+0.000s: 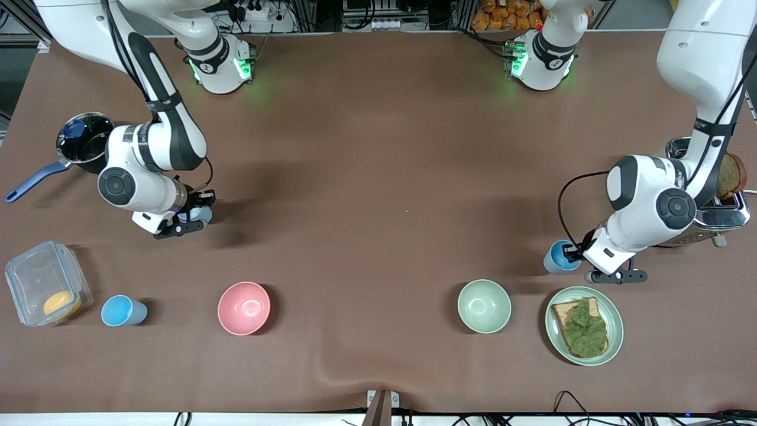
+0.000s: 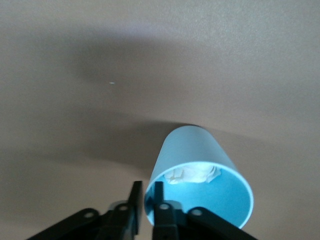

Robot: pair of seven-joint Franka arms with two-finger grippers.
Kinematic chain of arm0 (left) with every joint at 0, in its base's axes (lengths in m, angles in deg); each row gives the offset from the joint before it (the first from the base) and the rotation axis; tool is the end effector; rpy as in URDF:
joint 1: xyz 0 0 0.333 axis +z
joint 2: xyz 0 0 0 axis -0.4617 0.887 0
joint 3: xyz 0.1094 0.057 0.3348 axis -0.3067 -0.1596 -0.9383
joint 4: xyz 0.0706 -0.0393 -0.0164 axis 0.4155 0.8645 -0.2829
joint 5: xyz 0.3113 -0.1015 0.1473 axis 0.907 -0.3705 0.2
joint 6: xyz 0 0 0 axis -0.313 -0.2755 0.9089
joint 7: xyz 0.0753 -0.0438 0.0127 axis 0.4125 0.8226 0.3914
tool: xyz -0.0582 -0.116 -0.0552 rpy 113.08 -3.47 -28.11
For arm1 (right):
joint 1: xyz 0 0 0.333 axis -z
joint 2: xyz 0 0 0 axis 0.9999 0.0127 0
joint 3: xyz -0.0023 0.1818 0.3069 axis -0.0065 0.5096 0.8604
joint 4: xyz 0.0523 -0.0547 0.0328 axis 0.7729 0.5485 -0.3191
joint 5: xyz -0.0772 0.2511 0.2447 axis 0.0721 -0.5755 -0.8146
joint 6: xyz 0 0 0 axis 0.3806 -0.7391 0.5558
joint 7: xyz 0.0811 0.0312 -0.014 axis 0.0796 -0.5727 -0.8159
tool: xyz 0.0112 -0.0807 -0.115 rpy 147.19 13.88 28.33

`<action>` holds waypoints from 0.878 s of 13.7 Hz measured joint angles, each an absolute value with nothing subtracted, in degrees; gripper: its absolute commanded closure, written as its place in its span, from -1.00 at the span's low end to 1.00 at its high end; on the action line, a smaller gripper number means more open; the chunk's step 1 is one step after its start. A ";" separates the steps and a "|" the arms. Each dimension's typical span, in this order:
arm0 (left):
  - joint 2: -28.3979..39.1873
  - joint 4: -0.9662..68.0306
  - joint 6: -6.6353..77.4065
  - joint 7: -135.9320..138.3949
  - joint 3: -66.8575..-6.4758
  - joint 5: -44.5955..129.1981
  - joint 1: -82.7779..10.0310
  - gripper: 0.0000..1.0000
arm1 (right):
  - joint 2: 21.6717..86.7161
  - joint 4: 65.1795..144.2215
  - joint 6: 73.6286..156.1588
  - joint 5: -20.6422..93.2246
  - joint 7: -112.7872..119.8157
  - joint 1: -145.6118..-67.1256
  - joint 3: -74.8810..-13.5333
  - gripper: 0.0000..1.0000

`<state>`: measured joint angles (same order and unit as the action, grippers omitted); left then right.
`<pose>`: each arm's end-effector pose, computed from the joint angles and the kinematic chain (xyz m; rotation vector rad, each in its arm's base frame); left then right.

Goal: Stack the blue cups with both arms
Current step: 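Lift the cup with the right gripper while the left gripper lifts its cup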

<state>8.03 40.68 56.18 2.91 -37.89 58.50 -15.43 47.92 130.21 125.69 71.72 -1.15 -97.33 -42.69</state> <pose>0.6418 -0.0354 0.2950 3.0819 0.0059 0.1035 0.5126 0.0388 0.2679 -3.0831 -0.3455 0.4174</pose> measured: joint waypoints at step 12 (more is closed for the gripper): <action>5.69 26.89 40.17 7.71 -31.84 58.50 -15.77 1.00 | 51.93 110.31 115.72 65.93 16.86 -122.43 -41.35 1.00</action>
<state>5.69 26.89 40.17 7.71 -31.84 58.50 -15.77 51.93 110.31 115.72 65.93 16.86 -122.43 -41.35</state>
